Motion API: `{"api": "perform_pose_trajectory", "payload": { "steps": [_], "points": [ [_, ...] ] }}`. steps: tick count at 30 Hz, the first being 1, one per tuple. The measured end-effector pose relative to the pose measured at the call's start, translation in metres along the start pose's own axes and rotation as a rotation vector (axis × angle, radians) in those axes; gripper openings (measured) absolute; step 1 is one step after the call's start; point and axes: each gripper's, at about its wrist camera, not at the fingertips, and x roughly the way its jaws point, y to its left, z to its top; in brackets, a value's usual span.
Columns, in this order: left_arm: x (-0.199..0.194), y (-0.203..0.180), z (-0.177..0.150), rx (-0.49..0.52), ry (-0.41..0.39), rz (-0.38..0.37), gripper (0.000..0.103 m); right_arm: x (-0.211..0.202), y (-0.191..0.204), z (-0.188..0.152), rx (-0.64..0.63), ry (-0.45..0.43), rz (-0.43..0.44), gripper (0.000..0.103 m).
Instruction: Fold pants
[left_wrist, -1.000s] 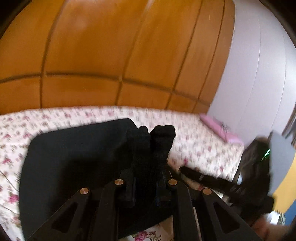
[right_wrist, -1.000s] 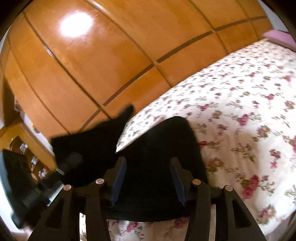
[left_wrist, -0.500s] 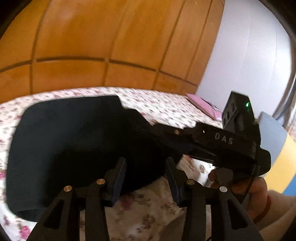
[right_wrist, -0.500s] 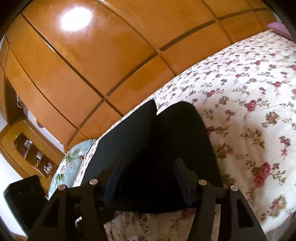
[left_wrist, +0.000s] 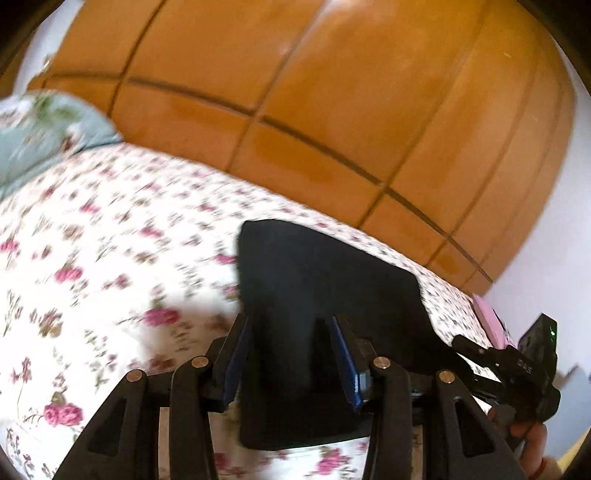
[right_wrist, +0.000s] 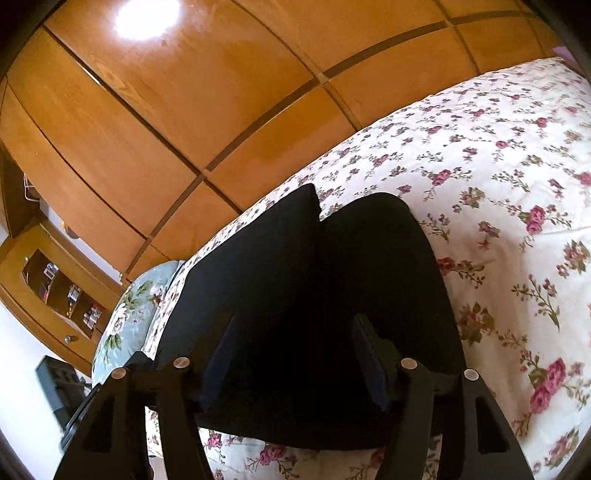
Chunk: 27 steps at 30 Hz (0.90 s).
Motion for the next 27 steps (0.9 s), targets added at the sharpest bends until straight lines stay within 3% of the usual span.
{"api": "perform_pose_trajectory", "payload": {
  "steps": [3,5,7,9,10,11,16,21,24,27],
  "points": [
    [0.003,0.015,-0.007,-0.046,0.048,-0.022,0.046,0.008,0.005,0.003,-0.025,0.047,0.024,0.063],
    [0.003,0.019,-0.011,-0.063,0.049,-0.033,0.054,0.016,0.012,0.001,-0.049,0.094,0.061,0.063],
    [0.007,0.02,-0.012,-0.069,0.054,-0.047,0.056,0.021,0.015,0.0,-0.075,0.102,0.028,0.06],
    [0.01,0.019,-0.012,-0.066,0.059,-0.052,0.057,0.025,0.014,0.001,-0.063,0.09,0.004,0.042],
    [0.009,0.016,-0.013,-0.06,0.055,-0.047,0.057,0.028,0.012,0.001,-0.042,0.084,-0.014,0.023],
    [0.009,0.014,-0.012,-0.053,0.052,-0.046,0.057,0.03,0.009,0.002,-0.02,0.088,-0.021,0.017],
    [0.005,-0.001,-0.009,0.034,0.019,-0.007,0.057,0.011,0.015,0.006,0.026,0.033,0.072,0.013],
    [-0.001,-0.04,-0.004,0.154,0.007,-0.068,0.057,-0.03,0.025,0.021,0.014,-0.046,0.084,0.012],
    [0.005,-0.064,-0.007,0.245,0.036,-0.098,0.057,-0.047,0.017,0.028,0.0,-0.078,0.053,0.012],
    [0.019,-0.077,-0.02,0.308,0.095,-0.088,0.057,-0.042,0.001,0.028,0.022,-0.045,-0.001,0.012]
  ]
}}
